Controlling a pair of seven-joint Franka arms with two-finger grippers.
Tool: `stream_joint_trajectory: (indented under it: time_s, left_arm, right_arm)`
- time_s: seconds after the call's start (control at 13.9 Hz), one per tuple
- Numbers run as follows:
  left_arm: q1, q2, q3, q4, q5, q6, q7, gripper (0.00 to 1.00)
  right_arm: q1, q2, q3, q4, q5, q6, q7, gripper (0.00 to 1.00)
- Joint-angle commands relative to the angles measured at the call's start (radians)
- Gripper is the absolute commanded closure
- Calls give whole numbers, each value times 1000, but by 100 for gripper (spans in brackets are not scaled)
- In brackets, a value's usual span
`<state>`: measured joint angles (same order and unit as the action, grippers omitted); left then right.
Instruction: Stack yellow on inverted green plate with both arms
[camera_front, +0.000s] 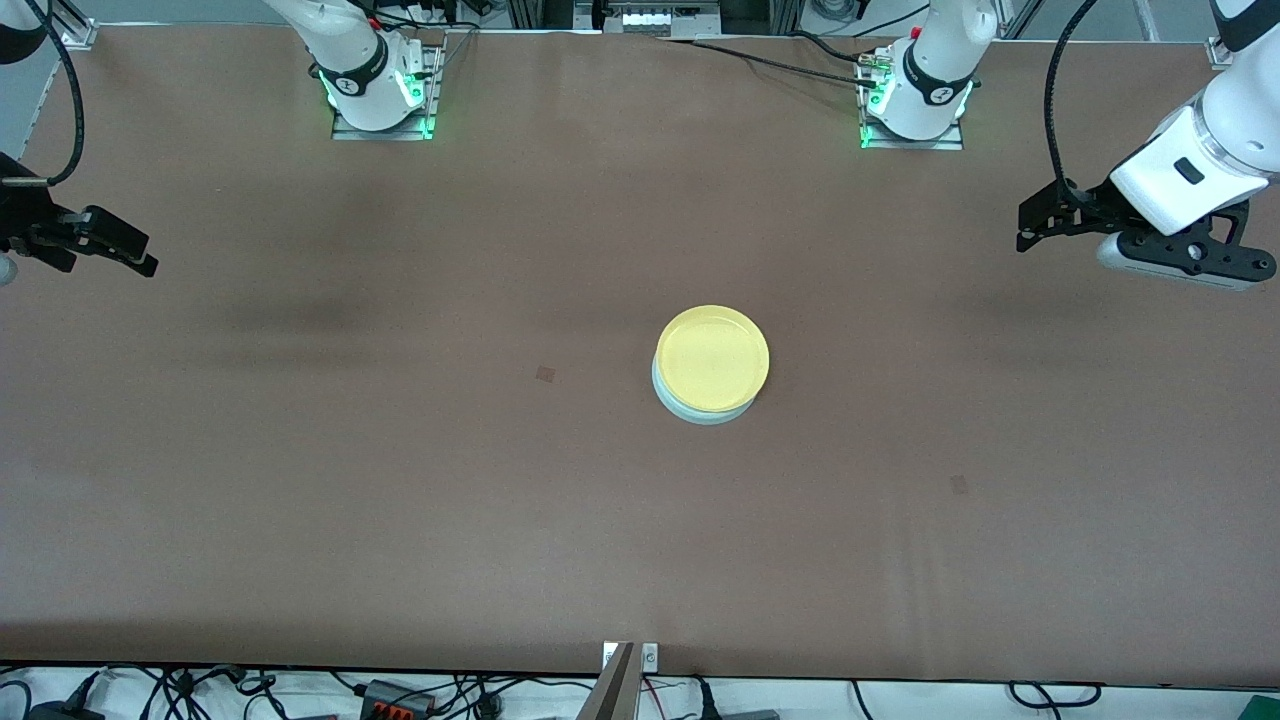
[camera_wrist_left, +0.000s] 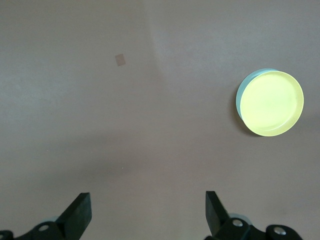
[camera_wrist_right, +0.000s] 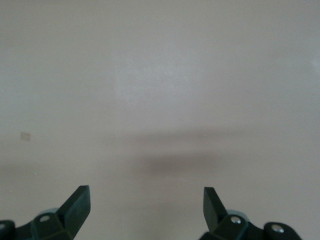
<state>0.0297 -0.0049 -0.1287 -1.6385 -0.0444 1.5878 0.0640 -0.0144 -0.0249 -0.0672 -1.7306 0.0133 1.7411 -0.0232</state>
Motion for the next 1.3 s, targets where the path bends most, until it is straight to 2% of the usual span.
stream_joint_trajectory:
  time_s: [0.0,1.23]
  left_arm:
    - [13,2,-6,28,18,-17,5,0]
    - [4,3,-12,32,21,-20,8,0]
  right_arm:
    - [-3,-27,6,-29,-15,-9,-8,0]
    - [4,-21,6,-26,-25,1,-17,0]
